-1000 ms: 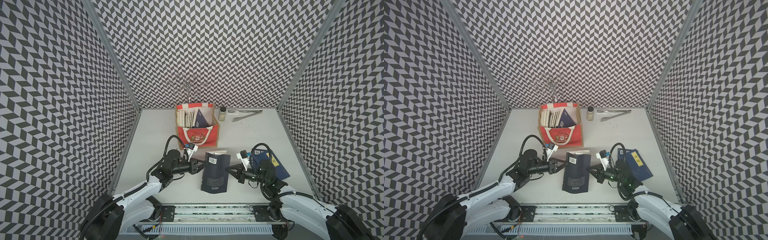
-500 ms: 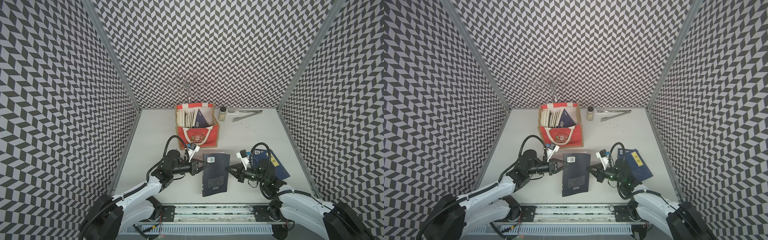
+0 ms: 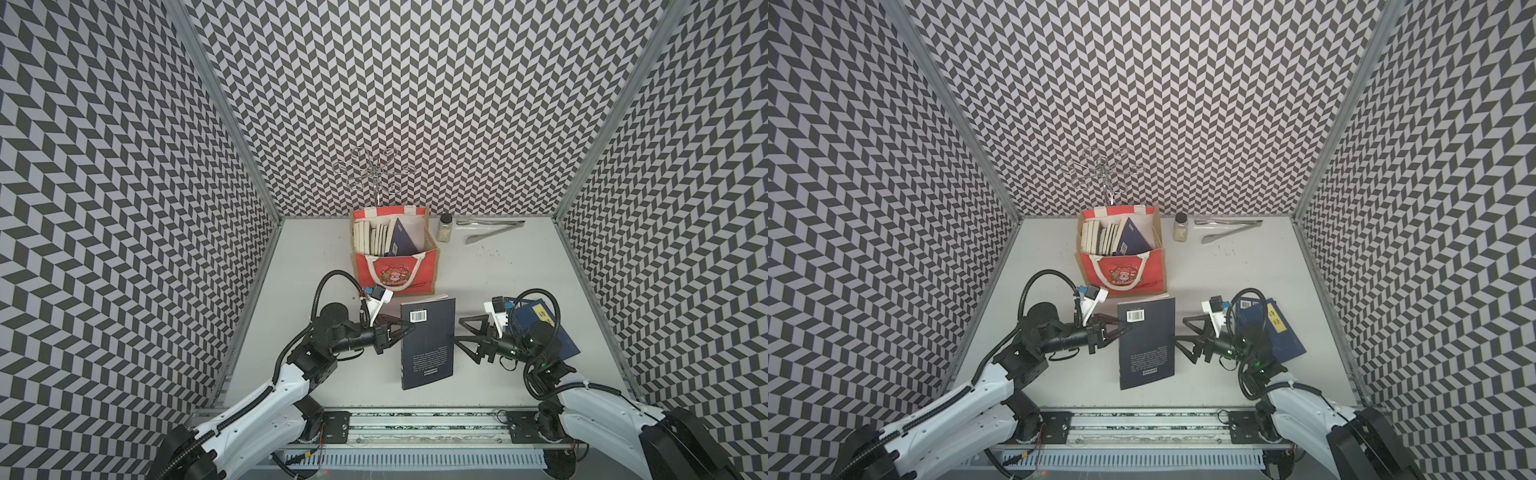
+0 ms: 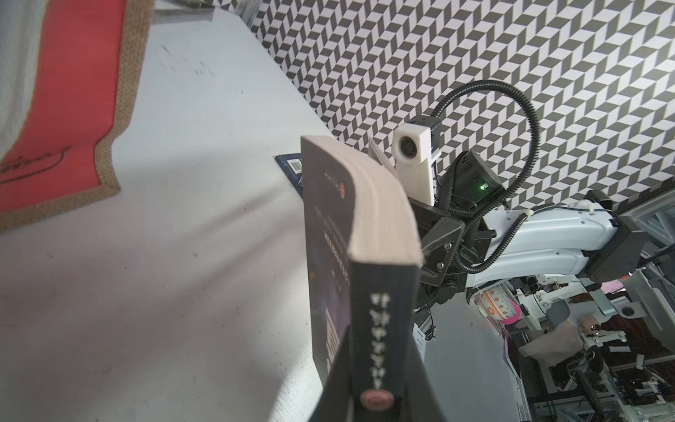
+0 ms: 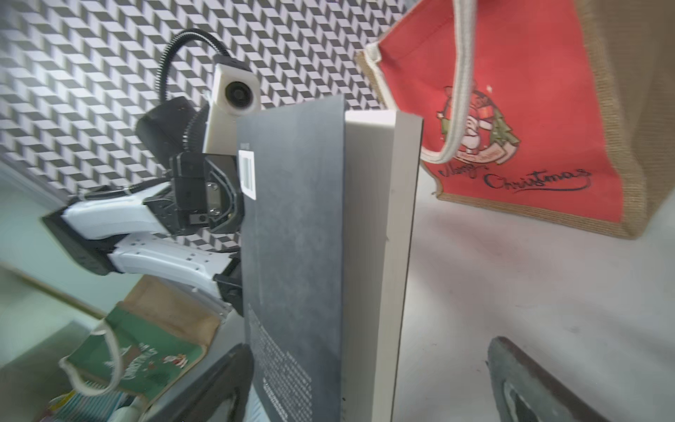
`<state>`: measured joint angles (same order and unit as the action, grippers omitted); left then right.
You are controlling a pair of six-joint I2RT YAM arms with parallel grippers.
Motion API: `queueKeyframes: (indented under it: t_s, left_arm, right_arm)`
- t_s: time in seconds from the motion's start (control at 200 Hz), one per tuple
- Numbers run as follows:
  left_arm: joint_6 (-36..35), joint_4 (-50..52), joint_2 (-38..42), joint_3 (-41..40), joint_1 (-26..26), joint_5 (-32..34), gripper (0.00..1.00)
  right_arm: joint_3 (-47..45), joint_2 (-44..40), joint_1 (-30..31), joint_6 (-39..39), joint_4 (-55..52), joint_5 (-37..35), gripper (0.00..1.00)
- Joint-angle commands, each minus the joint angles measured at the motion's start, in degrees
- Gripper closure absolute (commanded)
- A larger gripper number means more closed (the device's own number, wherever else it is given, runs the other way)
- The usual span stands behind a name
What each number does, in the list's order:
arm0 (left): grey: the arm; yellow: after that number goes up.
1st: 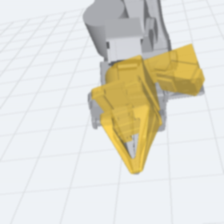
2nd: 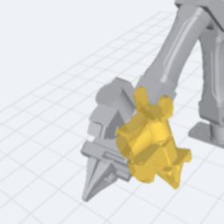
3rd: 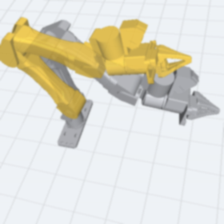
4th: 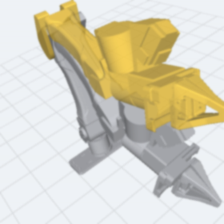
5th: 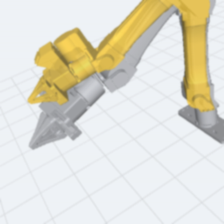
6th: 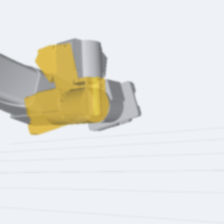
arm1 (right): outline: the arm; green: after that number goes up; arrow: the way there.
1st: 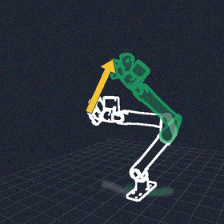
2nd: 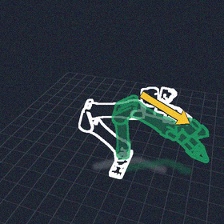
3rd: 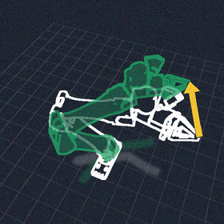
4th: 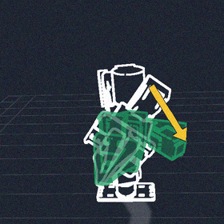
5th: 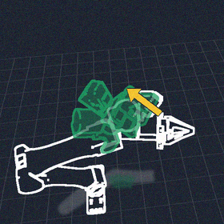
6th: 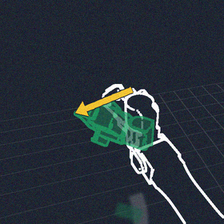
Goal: Put the books into the canvas bag
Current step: Pick up the book from the center of the board.
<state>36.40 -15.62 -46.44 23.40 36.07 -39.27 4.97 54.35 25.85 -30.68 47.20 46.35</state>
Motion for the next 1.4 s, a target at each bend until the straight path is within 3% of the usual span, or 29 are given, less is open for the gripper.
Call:
queueKeyframes:
  t_s: [0.0,0.28,0.396,0.561,0.721,0.801,1.092,1.167,1.232,1.322,1.397]
  left_arm:
    - [-1.42,-3.66,2.46,2.57,0.05,-0.34,1.00]
    - [0.29,-9.64,2.61,3.03,0.13,-8.21,1.00]
    - [0.25,-10.32,3.27,3.17,0.22,-9.78,1.00]
    - [0.07,-10.24,2.84,3.12,0.22,-8.98,1.00]
    - [0.23,-10.67,3.18,3.38,0.23,-7.91,1.00]
    - [-0.79,-8.73,3.26,3.72,0.22,-6.35,1.00]
    - [-1.54,-6.14,2.86,4.09,0.14,-2.89,1.00]
    - [-1.85,-4.72,2.45,4.49,0.14,-2.75,1.00]
    - [-2.48,-2.73,2.18,5.28,0.08,-2.72,0.88]
    - [-5.79,4.25,1.38,8.89,0.05,-3.02,0.50]
    - [-7.96,9.94,0.02,12.35,-0.03,-3.27,0.23]
  right_arm:
    - [-0.17,2.27,0.13,-3.54,12.05,7.46,0.01]
    - [0.83,6.82,2.79,-4.34,16.48,7.25,0.01]
    - [1.39,9.65,2.90,-6.42,21.80,10.35,0.01]
    - [2.39,14.89,3.72,-11.69,32.60,15.49,0.01]
    - [4.02,18.22,5.49,-10.72,33.04,16.19,0.01]
    - [4.13,19.25,5.62,-12.11,35.77,17.02,0.12]
    - [4.45,19.49,5.83,-14.24,37.85,17.89,0.79]
    - [4.83,18.98,5.80,-13.58,36.44,17.90,0.92]
    - [5.36,18.54,5.82,-12.25,34.12,17.94,0.96]
    - [6.43,18.32,5.72,-9.39,30.54,19.31,1.00]
    - [7.18,17.87,5.79,-7.12,28.27,21.13,1.00]
